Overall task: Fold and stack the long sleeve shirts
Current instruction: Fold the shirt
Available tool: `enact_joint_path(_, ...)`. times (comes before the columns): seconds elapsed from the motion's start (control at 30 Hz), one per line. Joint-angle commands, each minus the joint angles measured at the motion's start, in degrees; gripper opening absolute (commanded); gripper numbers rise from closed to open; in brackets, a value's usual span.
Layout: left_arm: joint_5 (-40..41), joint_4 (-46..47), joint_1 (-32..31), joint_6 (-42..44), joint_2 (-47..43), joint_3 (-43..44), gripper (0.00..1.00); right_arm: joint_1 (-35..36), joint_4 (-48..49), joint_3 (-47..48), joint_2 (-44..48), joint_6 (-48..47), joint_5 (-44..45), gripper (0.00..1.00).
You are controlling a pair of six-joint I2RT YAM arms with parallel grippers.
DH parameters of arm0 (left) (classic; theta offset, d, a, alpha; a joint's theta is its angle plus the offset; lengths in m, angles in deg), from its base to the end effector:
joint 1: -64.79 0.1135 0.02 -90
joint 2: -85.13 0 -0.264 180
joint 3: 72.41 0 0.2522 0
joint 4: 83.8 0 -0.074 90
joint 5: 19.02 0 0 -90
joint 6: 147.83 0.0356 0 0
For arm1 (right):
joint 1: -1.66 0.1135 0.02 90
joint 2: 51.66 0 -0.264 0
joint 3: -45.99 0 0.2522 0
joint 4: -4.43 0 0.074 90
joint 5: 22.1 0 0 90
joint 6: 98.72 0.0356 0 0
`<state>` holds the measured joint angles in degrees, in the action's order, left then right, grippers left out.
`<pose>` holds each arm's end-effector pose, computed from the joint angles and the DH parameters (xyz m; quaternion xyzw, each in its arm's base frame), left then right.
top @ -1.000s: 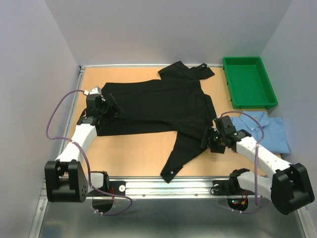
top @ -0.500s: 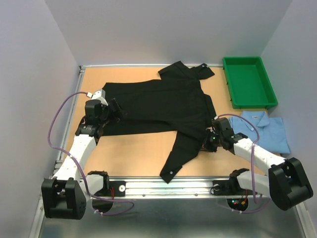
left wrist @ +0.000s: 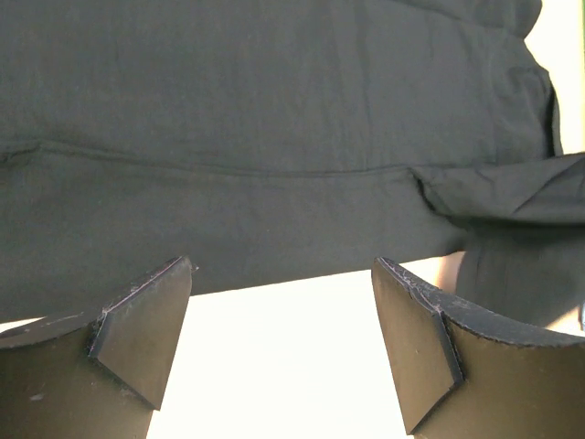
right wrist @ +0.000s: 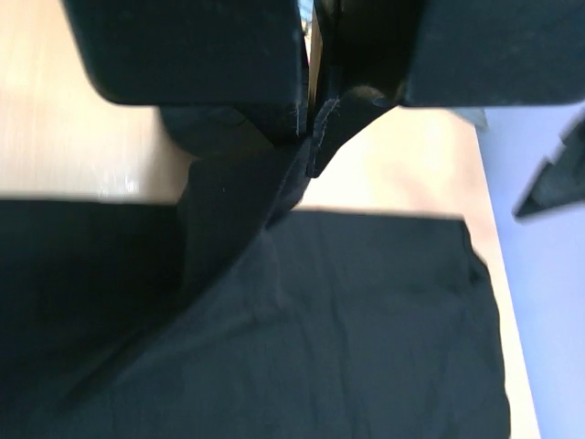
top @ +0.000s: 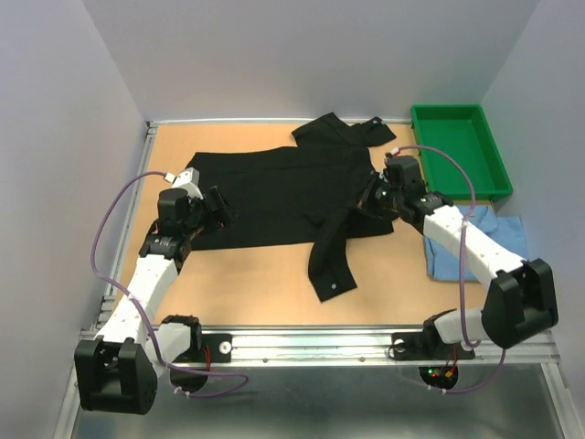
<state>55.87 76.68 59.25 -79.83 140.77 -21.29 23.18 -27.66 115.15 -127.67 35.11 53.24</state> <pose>0.2195 -0.0306 0.2674 -0.0482 0.8333 -0.2356 0.4979 0.2673 0.1151 0.2714 0.1192 0.8887 0.3277 0.2977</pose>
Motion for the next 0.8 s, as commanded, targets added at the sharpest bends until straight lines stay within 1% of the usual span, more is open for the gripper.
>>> enact_joint_path(0.0, 0.17, 1.02, -0.17, -0.15, 0.08, -0.89, 0.91, 0.46, 1.63, 9.70, -5.63, 0.11, 5.95, 0.01)
enact_joint_path(0.07, -0.44, 1.01, -0.17, -0.50, 0.17, -0.98, 0.91, 0.45, 1.63, 12.44, -9.67, 0.11, 7.09, 0.01)
enact_joint_path(0.13, -0.70, 0.58, -0.17, -0.59, 0.35, -1.15, 0.91, 0.28, 1.63, 15.86, -12.31, 0.29, 7.18, 0.04)
enact_joint_path(0.27, -0.62, 0.40, -0.17, -1.29, 0.96, -1.68, 0.91, -0.42, 1.71, 19.65, -18.20, 0.55, 8.32, 0.11)
enact_joint_path(0.37, 0.17, -0.48, -0.17, -2.08, 1.84, -1.68, 0.91, -1.39, 1.80, 19.93, -21.19, -0.41, 13.32, 0.13)
enact_joint_path(0.4, 0.43, -0.65, -0.17, -2.43, 1.93, -1.68, 0.91, -1.65, 1.89, 19.75, -21.63, -0.94, 17.34, 0.18)
enact_joint_path(0.43, 1.05, -1.00, -0.17, -2.70, 2.37, -1.68, 0.91, -2.52, 2.24, 19.75, -22.60, -2.42, 18.08, 0.20)
enact_joint_path(0.47, 1.40, -1.18, -0.17, -3.05, 2.37, -1.68, 0.91, -3.06, 2.42, 19.84, -22.95, -3.48, 17.91, 0.31)
enact_joint_path(0.5, 1.66, -1.45, -0.17, -3.92, 2.54, -1.68, 0.91, -3.50, 2.33, 20.27, -23.13, -5.67, 16.08, 0.53)
enact_joint_path(0.57, 2.54, -1.62, -0.17, -4.89, 3.33, -1.68, 0.91, -4.46, 2.51, 20.63, -22.44, -8.05, 13.44, 0.66)
enact_joint_path(0.6, 2.98, -1.80, -0.17, -5.94, 3.60, -1.51, 0.91, -4.47, 2.51, 20.72, -21.73, -9.28, 12.82, 0.71)
enact_joint_path(0.63, 4.20, -1.71, -0.17, -6.73, 4.30, -1.42, 0.91, -4.55, 2.42, 19.93, -19.99, -11.29, 13.16, 0.73)
enact_joint_path(0.7, 5.70, -1.71, -0.17, -8.23, 5.27, -1.07, 0.90, -4.73, 2.42, 18.27, -17.96, -12.54, 13.77, 0.73)
enact_joint_path(0.77, 6.93, -0.49, -0.17, -10.25, 6.94, -0.98, 0.90, -5.26, 2.59, 14.58, -16.20, -12.81, 12.73, 0.73)
